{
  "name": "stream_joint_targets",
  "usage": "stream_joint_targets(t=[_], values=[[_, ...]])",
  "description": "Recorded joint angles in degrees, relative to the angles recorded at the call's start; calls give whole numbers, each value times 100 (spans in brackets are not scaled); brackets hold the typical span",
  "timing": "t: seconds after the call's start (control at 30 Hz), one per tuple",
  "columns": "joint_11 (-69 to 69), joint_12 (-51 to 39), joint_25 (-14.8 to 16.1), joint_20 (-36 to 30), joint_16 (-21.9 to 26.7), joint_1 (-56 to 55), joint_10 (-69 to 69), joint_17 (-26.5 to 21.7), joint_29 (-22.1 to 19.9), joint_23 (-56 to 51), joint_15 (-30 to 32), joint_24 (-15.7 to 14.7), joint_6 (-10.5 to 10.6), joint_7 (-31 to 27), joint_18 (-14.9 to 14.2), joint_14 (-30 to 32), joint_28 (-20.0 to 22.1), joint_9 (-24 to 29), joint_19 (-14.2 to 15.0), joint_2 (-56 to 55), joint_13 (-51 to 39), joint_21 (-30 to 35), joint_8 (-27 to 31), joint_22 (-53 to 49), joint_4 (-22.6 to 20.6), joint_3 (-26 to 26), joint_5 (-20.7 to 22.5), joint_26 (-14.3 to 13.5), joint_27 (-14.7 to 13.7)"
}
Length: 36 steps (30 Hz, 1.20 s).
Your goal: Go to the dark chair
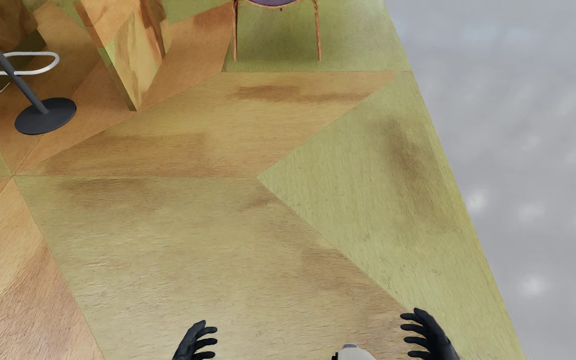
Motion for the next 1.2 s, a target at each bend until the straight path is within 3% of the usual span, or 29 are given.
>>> stream_joint_targets(t=[0.03, 0.07, 0.13, 0.17, 0.2, 0.23, 0.33, 0.43, 0.47, 0.53, 0.6, 0.63, 0.67, 0.73, 0.77, 0.8, 0.83, 0.87, 0.9, 0.97, 1.03, 1.07, 1.13, 1.17, 1.2], values=[[-95, 39, 15, -43, 58, -357, 500, -207, -59, -15, -93, -84, 72, -68, 403, 518, -173, -124, 34, 165, 70, -43, -28, 76, 1, 81, 36, -151, -97], [-296, 139, 61, -18, 120, -597, 444, -307, -204, 46, -141, -178, 148, -1, 626, 361, -438, -300, 44, 360, 187, -71, -35, 116, -24, 190, 20, -223, -255], [-675, 139, 241, 326, 162, -698, -362, -83, -506, -315, -233, -275, 392, 2, 284, -426, -822, -434, 121, 867, -61, 146, -159, -48, 131, 327, 5, -27, -59], [-729, 205, 292, 438, 307, -605, -1388, 64, -577, -540, -377, -280, 506, -86, 317, -616, -917, -559, 162, 1005, -186, 287, -185, -66, 260, 368, 46, 61, 115], [-301, 164, 291, 444, 536, -312, -1797, 292, -590, -500, -551, -241, 418, -31, -636, 483, -889, -559, 199, 972, -337, 294, -111, 332, 278, 411, -17, 25, 221], [240, 133, 239, 416, 674, -205, -1773, 472, -552, -406, -472, -162, 270, -31, -384, 436, -766, -496, 221, 821, -382, 321, -25, 453, 180, 338, -61, 4, 239], [-393, 215, 40, 308, 213, 69, -1713, 404, -209, -235, -851, -23, -154, 8, -396, 20, -298, -378, 307, 1124, 379, 217, 35, 310, 124, 216, -155, -361, 227], [-757, -90, 190, 239, 259, 355, -1735, 183, -202, -430, -1035, -47, -234, -88, -438, -334, -509, -200, 274, 1599, 457, 235, -100, 317, 224, 167, -64, -800, 885], [-616, -90, 267, 154, 294, 475, -1714, 159, -292, -431, -996, -70, -176, -105, -439, -463, -571, -87, 297, 1649, 188, 289, -108, 316, 272, 208, -18, -876, 925], [804, 316, 384, 65, 404, 822, -2024, 451, -440, -571, 27, -79, -196, -150, -452, -519, -493, 14, 473, 980, -179, 148, -17, 332, 250, 208, -4, -923, 680], [70, 470, 428, 288, 292, 1023, -2075, 333, -371, -416, -386, -181, -247, -161, -463, -738, -179, -122, 643, 432, 15, -36, 37, 196, 200, 84, -139, -694, 131], [-432, 233, 382, 229, 170, 986, -1575, 167, -309, -256, -191, -222, -258, -145, -372, -875, 43, -60, 662, 270, 124, -93, 123, 31, 182, 46, -131, -536, -44], [-247, -64, 302, -13, 219, 559, -414, -65, -263, -170, -189, -228, -172, -174, -36, -581, 169, -13, 246, 279, 175, -53, 132, 0, 219, 49, -49, -406, -78], [-385, -218, 156, 87, 266, -279, 921, -123, -429, -39, -392, -94, 48, -204, 680, 1104, -40, -150, 322, 618, 287, -106, 96, 38, 183, 104, -39, -141, -73], [-657, -67, 144, 310, 105, -459, 760, -101, -590, -5, -402, 35, 261, -154, 750, 747, -298, -296, 349, 868, 262, -7, 92, 85, 159, 204, -7, -5, -20], [-721, 126, 159, 339, 154, -547, 87, 75, -692, -276, -504, 221, 427, -75, 505, 86, -533, -369, 395, 1046, 164, 95, 36, -82, 155, 225, -14, 156, 154], [-269, 270, 161, 436, 334, -448, -1213, 259, -718, -507, -628, 404, 541, -29, 96, -154, -706, -388, 435, 975, -52, 273, -1, 62, 252, 166, 4, 203, 335], [700, 320, 125, 354, 628, -259, -1301, 542, -645, -413, -380, 518, 356, 99, -225, -94, -718, -360, 429, 630, -258, 339, 81, 521, 181, 15, -131, 172, 431], [832, 319, 98, 167, 604, -105, -1353, 482, -456, -376, -212, 474, 247, 110, -240, -201, -574, -366, 387, 467, -93, 373, 42, 532, 147, 50, -167, 166, 384], [-97, 354, 69, 216, 342, 178, -1414, 289, 31, -227, -487, 122, -117, 160, -286, -462, -336, -411, 305, 390, 359, 118, 8, 156, 14, -47, -277, -3, 155], [-49, -111, 121, 240, 193, 516, -1508, -60, 170, -185, -801, -283, -210, 157, -368, -718, -348, -368, 254, 638, 614, 10, 8, 119, 79, -158, -210, -370, 125], [-204, -367, 186, 119, 104, 615, -1466, -162, 84, -156, -850, -424, -119, 20, -324, -744, -393, -301, 240, 838, 579, -153, -31, 158, 105, -113, -138, -550, 223], [-721, -295, 406, 117, 53, 393, -709, -93, -363, -201, -834, -589, 115, -131, 656, -250, -607, -168, 259, 1331, 211, -134, -107, 105, 70, 127, -75, -689, 276], [-930, -56, 512, 180, 168, 419, -767, 42, -598, -210, -880, -558, 200, -124, 960, -248, -732, -161, 277, 1560, 64, -85, -70, 171, 69, 307, -63, -663, 139], [-485, 148, 562, 261, 398, 579, -1301, 220, -766, -362, -792, -417, 282, -124, 818, -620, -813, -137, 364, 1453, -108, 72, -56, 281, 119, 407, -49, -568, 80]])
